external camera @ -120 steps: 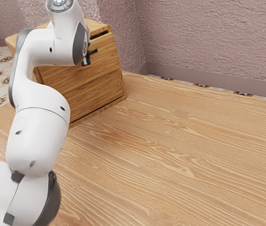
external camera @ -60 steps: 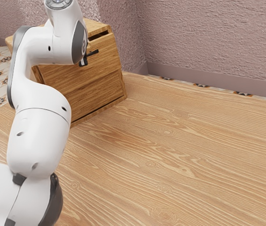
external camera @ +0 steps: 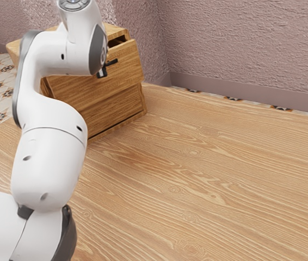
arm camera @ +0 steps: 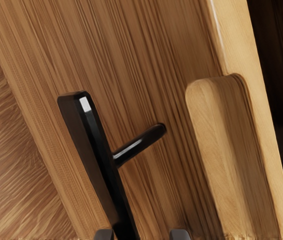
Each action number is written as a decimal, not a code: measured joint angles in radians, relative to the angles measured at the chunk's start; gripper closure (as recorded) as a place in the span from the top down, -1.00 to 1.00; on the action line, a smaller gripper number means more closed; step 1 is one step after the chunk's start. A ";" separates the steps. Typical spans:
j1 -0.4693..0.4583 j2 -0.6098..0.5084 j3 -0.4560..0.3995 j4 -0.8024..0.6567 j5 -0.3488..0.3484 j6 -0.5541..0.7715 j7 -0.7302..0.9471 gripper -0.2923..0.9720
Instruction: Pull the drawer handle with one arm to open the drawer
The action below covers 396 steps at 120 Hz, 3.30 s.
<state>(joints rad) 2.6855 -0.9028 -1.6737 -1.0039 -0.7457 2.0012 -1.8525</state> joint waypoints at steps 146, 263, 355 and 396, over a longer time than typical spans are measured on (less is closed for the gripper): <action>-0.180 -0.003 0.105 -0.118 -0.025 0.002 0.000 -0.45; -0.265 -0.009 0.176 -0.211 -0.036 -0.001 0.000 -0.45; -0.302 -0.015 0.194 -0.255 -0.036 0.001 0.000 -0.45; -0.327 -0.017 0.208 -0.275 -0.037 0.003 0.000 -0.45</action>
<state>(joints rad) 2.3589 -0.9194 -1.4657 -1.2790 -0.7827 2.0038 -1.8529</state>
